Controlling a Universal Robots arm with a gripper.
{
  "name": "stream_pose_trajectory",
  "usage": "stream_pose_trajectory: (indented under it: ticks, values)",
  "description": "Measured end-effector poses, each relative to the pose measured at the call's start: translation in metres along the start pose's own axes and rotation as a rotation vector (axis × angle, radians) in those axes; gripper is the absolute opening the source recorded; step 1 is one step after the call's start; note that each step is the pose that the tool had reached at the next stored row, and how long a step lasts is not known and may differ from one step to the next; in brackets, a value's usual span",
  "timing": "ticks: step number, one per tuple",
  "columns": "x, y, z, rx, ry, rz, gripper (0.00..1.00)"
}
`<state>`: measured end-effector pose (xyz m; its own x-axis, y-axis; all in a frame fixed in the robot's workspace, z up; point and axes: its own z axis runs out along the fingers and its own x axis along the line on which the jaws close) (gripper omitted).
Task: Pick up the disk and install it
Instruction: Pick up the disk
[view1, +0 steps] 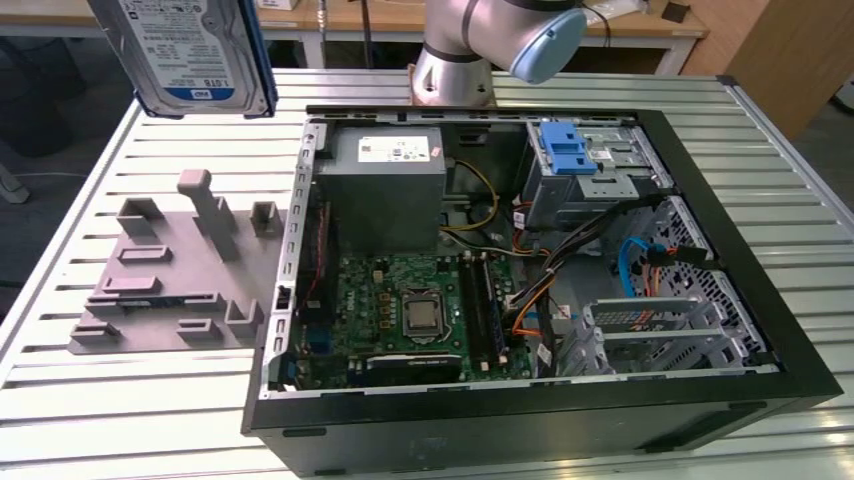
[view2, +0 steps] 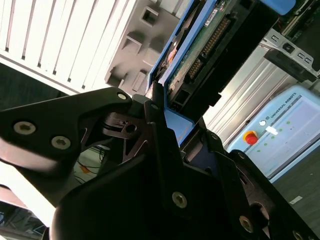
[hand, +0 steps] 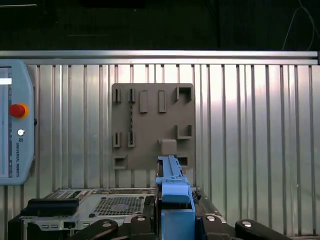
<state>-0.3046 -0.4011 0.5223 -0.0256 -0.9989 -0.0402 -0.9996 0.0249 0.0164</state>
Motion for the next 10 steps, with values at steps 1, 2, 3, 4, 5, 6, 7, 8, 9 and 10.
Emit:
stream_pose_trajectory:
  ticks: [1, 2, 3, 4, 5, 6, 7, 8, 9, 10]
  values:
    - [0.0022, -0.0007, 0.0004, 0.0001, -0.0001, 0.000, 0.36]
    - [0.0044, -0.0015, 0.0008, 0.0001, -0.0001, 0.000, 0.36]
    - [0.0064, -0.0026, 0.0012, 0.0000, 0.0000, 0.000, 0.36]
    - [0.0084, -0.0041, 0.0017, 0.0001, -0.0001, 0.000, 0.36]
    - [0.0100, -0.0058, 0.0022, 0.0003, -0.0002, 0.000, 0.36]
    - [0.0113, -0.0081, 0.0024, 0.0000, 0.0000, 0.000, 0.36]
    - [0.0125, -0.0107, 0.0026, -0.0002, 0.0001, 0.000, 0.36]
    - [0.0136, -0.0131, 0.0028, 0.0000, 0.0000, 0.000, 0.36]
    - [0.0147, -0.0150, 0.0030, 0.0001, -0.0001, 0.000, 0.36]
    - [0.0156, -0.0171, 0.0029, 0.0000, 0.0000, 0.000, 0.36]
